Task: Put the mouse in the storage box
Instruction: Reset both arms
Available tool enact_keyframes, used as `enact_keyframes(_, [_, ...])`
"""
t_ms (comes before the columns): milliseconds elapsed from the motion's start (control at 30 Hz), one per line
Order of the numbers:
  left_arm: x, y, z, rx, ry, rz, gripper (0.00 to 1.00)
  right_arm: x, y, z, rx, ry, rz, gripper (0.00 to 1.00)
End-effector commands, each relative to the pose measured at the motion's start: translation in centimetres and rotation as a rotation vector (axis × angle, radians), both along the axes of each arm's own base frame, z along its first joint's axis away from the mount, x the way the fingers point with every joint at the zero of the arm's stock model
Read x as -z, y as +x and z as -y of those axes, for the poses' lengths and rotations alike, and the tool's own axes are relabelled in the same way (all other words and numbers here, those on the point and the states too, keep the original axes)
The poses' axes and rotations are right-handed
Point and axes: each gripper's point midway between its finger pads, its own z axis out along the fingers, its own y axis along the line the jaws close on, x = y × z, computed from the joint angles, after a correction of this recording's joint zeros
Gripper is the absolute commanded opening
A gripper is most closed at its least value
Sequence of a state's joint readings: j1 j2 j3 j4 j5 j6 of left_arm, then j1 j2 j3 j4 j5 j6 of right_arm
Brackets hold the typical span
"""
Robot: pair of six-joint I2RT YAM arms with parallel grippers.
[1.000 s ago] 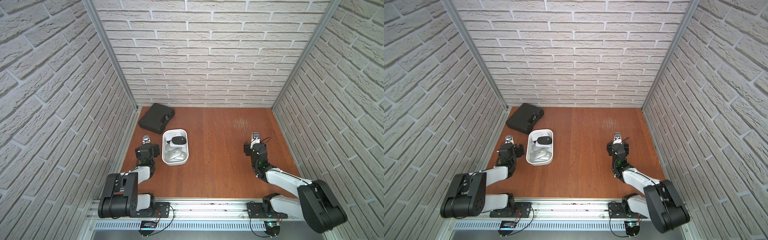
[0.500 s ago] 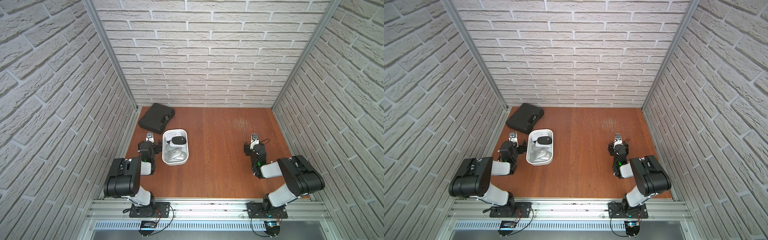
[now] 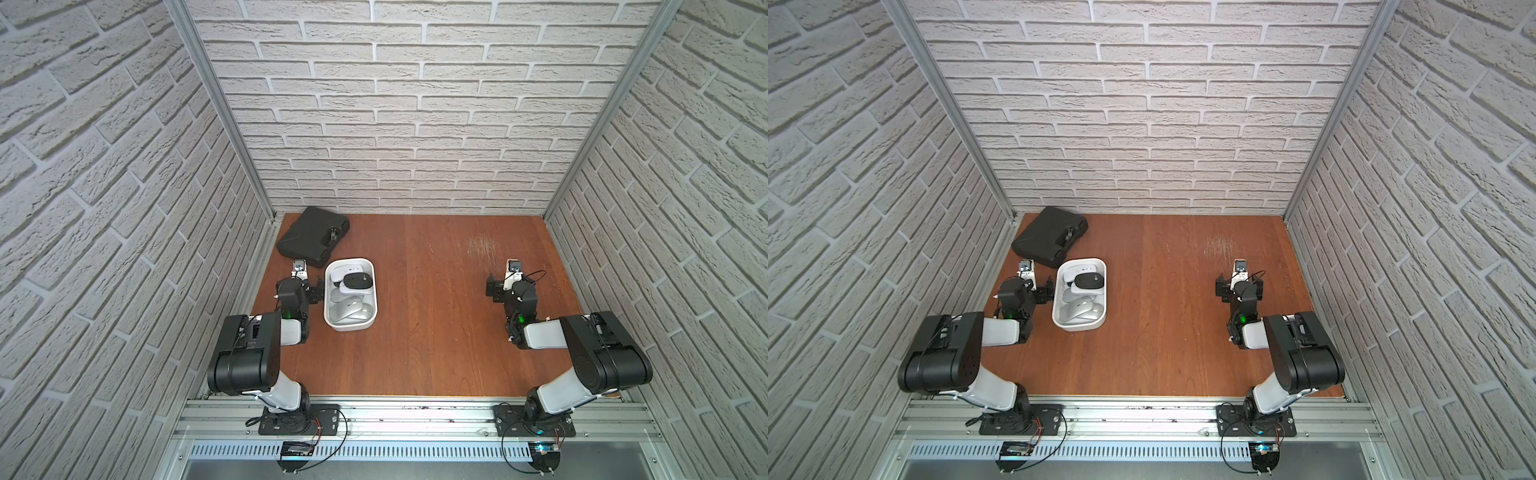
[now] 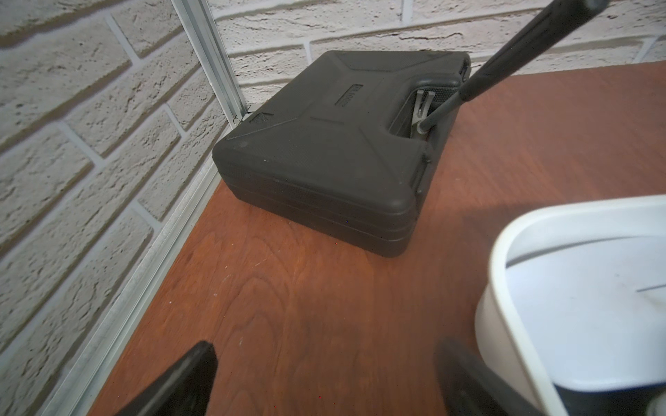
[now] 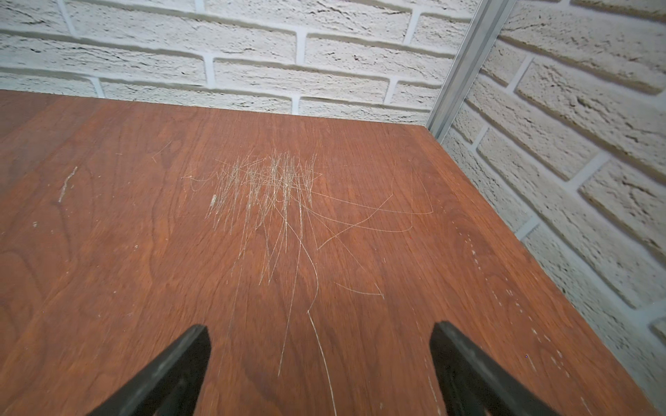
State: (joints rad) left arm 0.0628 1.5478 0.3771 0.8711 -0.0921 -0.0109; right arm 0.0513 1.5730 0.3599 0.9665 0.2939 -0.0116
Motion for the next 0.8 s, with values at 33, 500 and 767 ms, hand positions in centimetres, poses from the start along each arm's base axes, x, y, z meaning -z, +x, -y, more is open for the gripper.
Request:
enact_keyframes(33, [-0.48,0.46,0.38,0.023,-0.009,0.018,0.98,-0.89,0.00,-0.06,-0.002,0.011,0.034,0.99])
enact_keyframes(500, [-0.47,0.45,0.31,0.022,-0.008,0.017,0.99,-0.85,0.03,-0.08,-0.003,0.011,0.032,0.99])
enact_keyframes(767, [-0.48,0.46,0.40,0.024,-0.008,0.018,0.98,-0.79,0.14,0.02,-0.016,0.027,0.027,0.99])
